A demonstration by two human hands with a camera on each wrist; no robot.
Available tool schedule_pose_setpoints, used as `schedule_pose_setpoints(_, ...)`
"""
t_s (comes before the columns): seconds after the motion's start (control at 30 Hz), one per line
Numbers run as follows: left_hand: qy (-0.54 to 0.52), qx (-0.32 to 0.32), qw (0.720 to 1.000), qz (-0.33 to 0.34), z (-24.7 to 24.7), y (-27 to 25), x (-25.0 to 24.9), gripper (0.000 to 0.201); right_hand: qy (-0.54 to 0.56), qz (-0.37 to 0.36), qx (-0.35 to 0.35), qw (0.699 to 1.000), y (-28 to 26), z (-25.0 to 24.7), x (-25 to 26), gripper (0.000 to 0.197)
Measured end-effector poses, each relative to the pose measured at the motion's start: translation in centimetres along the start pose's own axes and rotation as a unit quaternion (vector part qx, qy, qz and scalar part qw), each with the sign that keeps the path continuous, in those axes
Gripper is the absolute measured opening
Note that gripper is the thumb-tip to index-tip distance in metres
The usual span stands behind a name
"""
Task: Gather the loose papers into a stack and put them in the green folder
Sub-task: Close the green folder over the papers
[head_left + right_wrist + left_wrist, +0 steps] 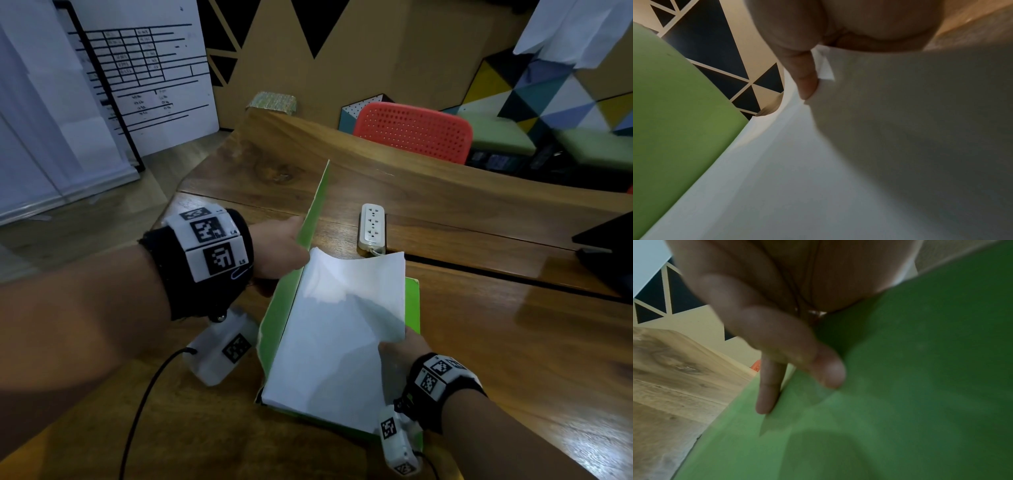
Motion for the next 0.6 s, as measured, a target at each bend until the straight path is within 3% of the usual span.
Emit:
schedule_pose_setpoints(0.1, -0.01, -0.001, 1.0, -0.006, 0.1, -0.1, 0.0, 0.062, 0.011, 0.017, -0.002, 1.0, -0.2, -0.4, -0.2, 0.018)
schedule_pose_setpoints(0.2, -0.014, 0.001, 1.0, -0.023, 0.0, 0.0, 0.4, 0.051, -0.043, 0.042, -0.017, 0.998, -0.2, -0.8, -0.4, 0.019)
schedule_pose_setpoints(0.3, -0.016, -0.004, 0.999, -0.028, 0.0, 0.2, 0.2, 0.06, -0.143, 0.054, -0.044, 0.987, -0.8, -1.8, -0.4, 0.02)
schedule_pose_setpoints(0.4, -0.138, 0.002, 0.99, -0.032, 1.4, 0.3, -0.1, 0.061, -0.199, 0.062, -0.068, 0.976, -1.7, -3.2, -0.1, 0.036)
schedule_pose_setpoints(0.5, -0.232, 0.024, 0.972, -0.013, 3.2, 0.5, -0.1, 0.058, -0.182, 0.051, -0.063, 0.98, -2.3, -4.2, 0.1, 0.058)
schedule_pose_setpoints(0.6, -0.235, 0.007, 0.972, -0.023, 4.8, 1.2, 2.2, 0.048, -0.064, 0.037, -0.009, 0.997, -3.2, -4.6, -0.1, 0.061)
Point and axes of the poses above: each hand's wrist, its own y-axis towards the middle knuckle, its own z-axis out of the palm, x = y × z, the point moved 7 cm from there along y, towards the middle knuckle, and after that the axes turned 15 degrees about z, right-handed, at the moved point
